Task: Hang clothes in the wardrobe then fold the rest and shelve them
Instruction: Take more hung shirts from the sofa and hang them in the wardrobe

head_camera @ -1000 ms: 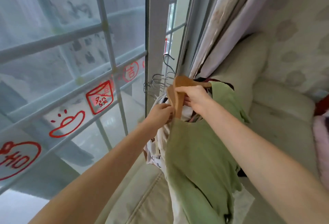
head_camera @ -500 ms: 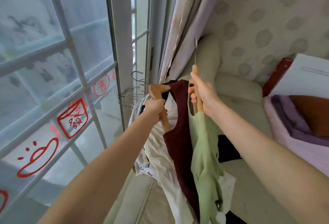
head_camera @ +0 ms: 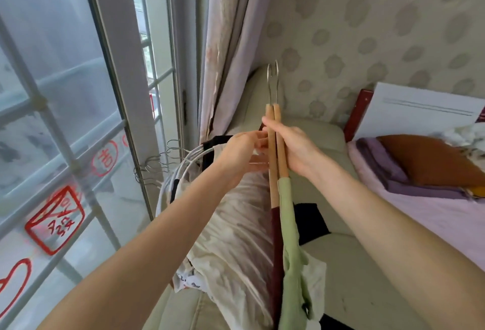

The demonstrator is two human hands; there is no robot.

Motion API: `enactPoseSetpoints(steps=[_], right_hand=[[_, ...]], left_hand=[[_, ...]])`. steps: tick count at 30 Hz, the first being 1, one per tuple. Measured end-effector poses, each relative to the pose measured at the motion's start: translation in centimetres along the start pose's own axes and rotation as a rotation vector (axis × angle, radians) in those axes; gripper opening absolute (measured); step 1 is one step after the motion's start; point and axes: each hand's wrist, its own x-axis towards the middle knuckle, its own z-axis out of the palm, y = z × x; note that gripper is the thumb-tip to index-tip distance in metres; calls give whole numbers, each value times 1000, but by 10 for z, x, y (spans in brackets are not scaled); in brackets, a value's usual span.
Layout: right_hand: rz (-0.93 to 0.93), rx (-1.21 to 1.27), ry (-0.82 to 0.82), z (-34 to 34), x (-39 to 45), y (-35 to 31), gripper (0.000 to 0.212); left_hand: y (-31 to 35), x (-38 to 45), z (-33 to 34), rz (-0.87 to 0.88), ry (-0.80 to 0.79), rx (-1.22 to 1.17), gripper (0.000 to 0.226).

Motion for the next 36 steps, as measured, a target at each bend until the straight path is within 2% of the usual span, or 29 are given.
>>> enactPoseSetpoints(steps=[2, 4, 8, 11, 13, 16, 18, 21, 25, 31, 34, 36], right_hand=[[-9, -18, 29, -8, -2, -1, 15], [-10, 30, 66, -12, 1, 1, 13], [23, 35, 27, 11, 10, 13, 20], [55, -70, 5, 43, 23, 34, 25], [81, -142, 8, 60, 31, 47, 23], [101, -263, -19, 81, 41, 64, 17], [92, -319, -29, 88, 45, 70, 16], [58, -381, -12, 90, 51, 71, 15], [16, -417, 37, 82, 59, 69, 21], [6, -406, 55, 56, 68, 58, 19], [-19, -388, 88, 51, 70, 56, 10], [-62, -351, 152, 51, 73, 53, 5]], left_hand=[[11, -5, -5, -4, -104, 101, 34], [24, -4, -21, 14, -83, 274, 34], [11, 17, -90, 103, 379, 538, 24], [-36, 19, -139, -72, 528, 771, 25], [-66, 13, -152, -183, 525, 871, 24], [-99, 10, -158, -242, 462, 1010, 29], [-111, 16, -155, -223, 464, 1084, 37], [-113, 27, -144, -193, 549, 1195, 42], [-114, 47, -134, -124, 552, 1419, 36], [-108, 68, -132, -80, 528, 1636, 34], [-99, 71, -131, -28, 505, 1612, 28], [-92, 71, -131, 15, 534, 1474, 21]])
